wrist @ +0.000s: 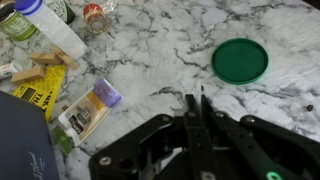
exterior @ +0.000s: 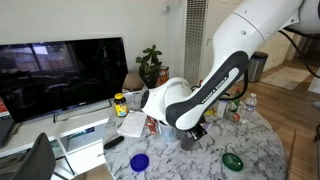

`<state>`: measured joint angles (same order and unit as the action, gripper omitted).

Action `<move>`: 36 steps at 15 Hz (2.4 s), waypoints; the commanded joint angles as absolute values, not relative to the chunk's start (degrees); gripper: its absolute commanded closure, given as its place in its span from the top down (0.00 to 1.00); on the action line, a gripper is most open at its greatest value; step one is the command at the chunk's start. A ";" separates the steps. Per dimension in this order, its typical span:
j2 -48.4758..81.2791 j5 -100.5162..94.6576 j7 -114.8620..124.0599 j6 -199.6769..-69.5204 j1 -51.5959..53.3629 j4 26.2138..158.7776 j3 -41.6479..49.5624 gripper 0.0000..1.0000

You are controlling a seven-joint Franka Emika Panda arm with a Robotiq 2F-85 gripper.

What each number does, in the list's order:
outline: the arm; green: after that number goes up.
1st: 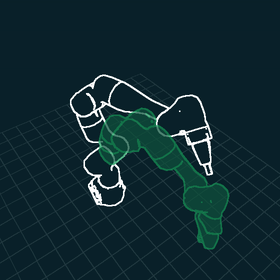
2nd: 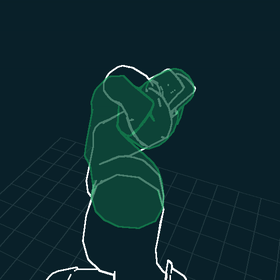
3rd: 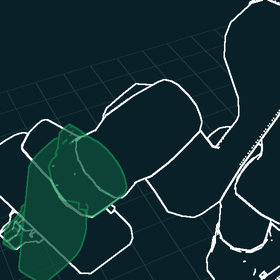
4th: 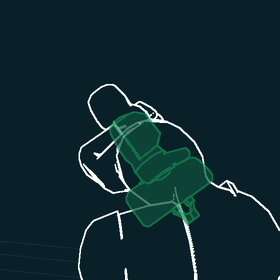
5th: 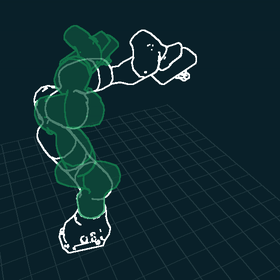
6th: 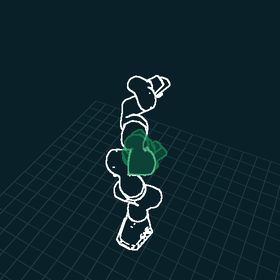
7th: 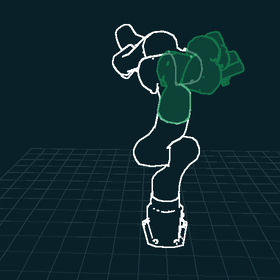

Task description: Pick up the clear measuring spoon and scoop some of the substance in the clear cup, pour out the substance into the silver cup and put the clear measuring spoon back on the table

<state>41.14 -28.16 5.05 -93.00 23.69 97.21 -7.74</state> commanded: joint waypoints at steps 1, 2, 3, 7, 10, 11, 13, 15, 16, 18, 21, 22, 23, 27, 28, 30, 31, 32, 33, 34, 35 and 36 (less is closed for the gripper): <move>45.78 -27.54 4.46 -92.37 23.87 93.44 -8.48 0.01; 45.68 -27.06 4.06 -92.08 23.59 93.16 -8.74 0.01; 45.29 -26.66 3.33 -92.08 23.15 93.10 -9.06 0.01; 44.40 -24.94 0.57 -92.06 21.95 91.90 -9.46 0.01; 44.44 -22.31 -3.02 -91.79 20.36 90.61 -9.89 0.01; 44.42 -21.22 -4.33 -91.85 19.74 90.38 -10.09 0.01; 44.46 -19.51 -6.34 -91.71 18.80 89.82 -10.22 0.01; 44.23 -17.95 -8.27 -91.72 17.74 89.64 -10.40 0.01; 44.02 -17.12 -9.56 -91.70 17.04 89.70 -10.55 0.01; 43.71 -15.08 -12.33 -91.79 15.55 89.80 -10.99 0.01; 42.97 -11.84 -16.03 -92.09 13.34 90.18 -11.62 0.01; 42.90 -10.89 -16.99 -91.99 12.70 90.21 -11.73 0.01; 42.86 -10.05 -17.78 -92.03 12.11 90.17 -11.82 0.01; 42.40 -6.24 -20.70 -92.56 9.65 90.45 -12.15 0.01; 42.19 -5.29 -21.31 -92.70 9.06 90.55 -12.21 0.01; 41.60 -3.08 -22.69 -93.26 7.68 91.08 -12.42 0.01; 41.35 -2.18 -23.12 -93.58 7.21 91.19 -12.43 0.01; 40.96 -1.20 -23.85 -93.98 6.63 91.48 -12.56 0.01; 40.54 -0.50 -24.22 -94.19 6.26 91.69 -12.52 0.01; 40.08 0.29 -24.86 -94.42 5.78 91.97 -12.60 0.01; 39.62 0.95 -25.24 -94.63 5.38 92.28 -12.53 0.01; 39.19 1.54 -25.79 -94.64 5.01 92.61 -12.48 0.01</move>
<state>41.40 -0.96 -23.77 -92.80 6.94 89.95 -11.68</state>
